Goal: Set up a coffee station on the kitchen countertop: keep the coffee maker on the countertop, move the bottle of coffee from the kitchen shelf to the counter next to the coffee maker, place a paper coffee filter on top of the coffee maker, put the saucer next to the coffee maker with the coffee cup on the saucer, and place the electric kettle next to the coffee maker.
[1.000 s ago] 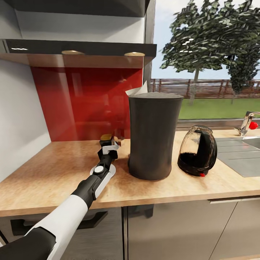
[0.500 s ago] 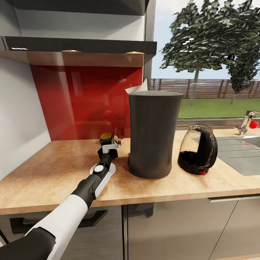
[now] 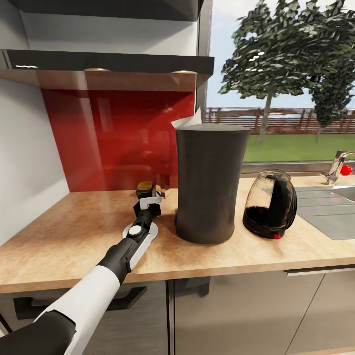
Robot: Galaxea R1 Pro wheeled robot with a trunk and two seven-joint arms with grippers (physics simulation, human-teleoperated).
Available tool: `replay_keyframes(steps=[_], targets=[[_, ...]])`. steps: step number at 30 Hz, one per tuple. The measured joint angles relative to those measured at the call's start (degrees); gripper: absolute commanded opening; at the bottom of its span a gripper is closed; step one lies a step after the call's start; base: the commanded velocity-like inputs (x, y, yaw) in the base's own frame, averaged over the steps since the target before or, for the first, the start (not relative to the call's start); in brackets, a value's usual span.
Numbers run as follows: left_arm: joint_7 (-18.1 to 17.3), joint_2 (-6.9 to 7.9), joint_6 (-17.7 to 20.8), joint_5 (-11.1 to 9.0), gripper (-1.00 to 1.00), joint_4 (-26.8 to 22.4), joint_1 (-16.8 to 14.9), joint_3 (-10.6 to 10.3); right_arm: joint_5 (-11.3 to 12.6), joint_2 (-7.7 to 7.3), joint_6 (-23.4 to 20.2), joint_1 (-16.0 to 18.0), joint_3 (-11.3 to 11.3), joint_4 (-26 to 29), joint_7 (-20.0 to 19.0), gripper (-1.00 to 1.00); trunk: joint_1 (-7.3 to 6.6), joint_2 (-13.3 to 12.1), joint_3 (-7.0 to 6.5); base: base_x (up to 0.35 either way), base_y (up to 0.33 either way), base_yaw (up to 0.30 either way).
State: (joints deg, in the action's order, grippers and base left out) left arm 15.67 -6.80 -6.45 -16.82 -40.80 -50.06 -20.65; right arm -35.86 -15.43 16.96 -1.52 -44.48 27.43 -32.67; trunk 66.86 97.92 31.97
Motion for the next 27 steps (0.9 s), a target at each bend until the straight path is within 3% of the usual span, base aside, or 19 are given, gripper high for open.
replay_keyframes(steps=[15,16,27], targets=[[0.0,0.0,0.1,0.0,-1.0,0.0,0.0,0.0,0.0,0.0,0.0,0.0,0.0,0.0,0.0,1.0,0.0,0.0,0.0,0.0,0.0,0.0],[0.0,0.01,0.1,0.0,1.0,-0.1,0.0,0.0,0.0,0.0,0.0,0.0,0.0,0.0,0.0,1.0,0.0,0.0,0.0,0.0,0.0,0.0],[-0.2,-0.01,0.1,-0.4,1.0,1.5,0.0,0.0,0.0,-0.01,0.0,0.0,0.0,0.0,0.0,1.0,0.01,0.0,0.01,0.0,0.0,0.0]])
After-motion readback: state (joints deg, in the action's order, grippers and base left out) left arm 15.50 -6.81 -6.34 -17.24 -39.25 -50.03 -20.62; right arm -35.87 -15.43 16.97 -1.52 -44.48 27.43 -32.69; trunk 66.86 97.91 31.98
